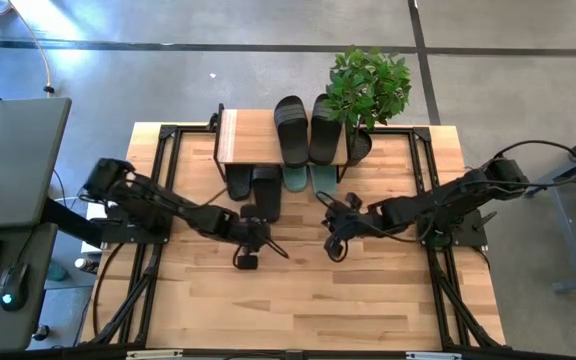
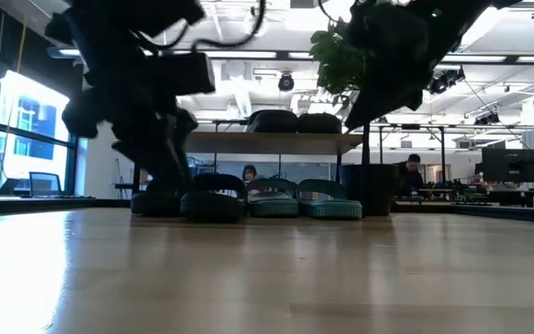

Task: Pick and place slides into the shelf
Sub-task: Put the black slipper under the shelf

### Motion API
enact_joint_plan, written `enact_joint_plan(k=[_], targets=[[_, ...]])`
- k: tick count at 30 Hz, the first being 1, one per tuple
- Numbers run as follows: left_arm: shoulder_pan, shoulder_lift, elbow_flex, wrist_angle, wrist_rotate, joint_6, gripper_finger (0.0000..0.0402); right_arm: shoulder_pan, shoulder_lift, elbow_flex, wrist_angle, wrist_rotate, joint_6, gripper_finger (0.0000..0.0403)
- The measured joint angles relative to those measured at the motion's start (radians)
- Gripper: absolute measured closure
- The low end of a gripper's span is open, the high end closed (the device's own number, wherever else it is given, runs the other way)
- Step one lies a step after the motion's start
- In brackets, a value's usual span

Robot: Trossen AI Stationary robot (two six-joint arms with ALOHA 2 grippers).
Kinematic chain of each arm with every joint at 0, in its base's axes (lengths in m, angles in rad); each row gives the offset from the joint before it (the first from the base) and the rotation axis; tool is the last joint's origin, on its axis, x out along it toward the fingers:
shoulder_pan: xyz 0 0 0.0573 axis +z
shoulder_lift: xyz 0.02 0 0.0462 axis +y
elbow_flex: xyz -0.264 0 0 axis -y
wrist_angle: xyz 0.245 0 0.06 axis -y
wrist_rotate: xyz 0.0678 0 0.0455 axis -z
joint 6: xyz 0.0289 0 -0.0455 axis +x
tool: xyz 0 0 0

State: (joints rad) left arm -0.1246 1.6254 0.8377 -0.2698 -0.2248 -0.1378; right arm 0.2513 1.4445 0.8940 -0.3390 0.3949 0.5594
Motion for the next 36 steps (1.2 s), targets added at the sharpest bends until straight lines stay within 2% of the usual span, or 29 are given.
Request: enact_joint_plan(k=[3,8,13,21,27,31,36], targets=[[0.001,0.075,0.076,-0.044,-0.041,0.013,0.036,0.016,0.0,0.0,-0.05,0.025,0.001,0.0403],[0.008,0.124,0.132,-0.077,-0.104,0.026,0.0398,0.044,-0.008,-0.001,-0.073,0.053,0.003,0.0403],[0.059,0.134,0.133,-0.116,-0.174,-0.012,0.0387,0.082,-0.043,0.0,-0.124,0.097,0.034,0.0403],[0.188,0.133,0.134,-0.119,-0.109,0.003,0.04,0.128,-0.116,0.001,-0.241,0.181,0.077,0.0403],[0.239,0.133,0.134,-0.123,-0.129,0.004,0.0395,0.154,-0.148,0.001,-0.297,0.223,0.099,0.0403],[0.26,0.135,0.134,-0.12,-0.168,0.011,0.0394,0.168,-0.151,0.0,-0.324,0.228,0.115,0.0403],[0.282,0.159,0.133,-0.106,-0.17,0.003,0.0394,0.18,-0.154,0.0,-0.336,0.23,0.117,0.0403]])
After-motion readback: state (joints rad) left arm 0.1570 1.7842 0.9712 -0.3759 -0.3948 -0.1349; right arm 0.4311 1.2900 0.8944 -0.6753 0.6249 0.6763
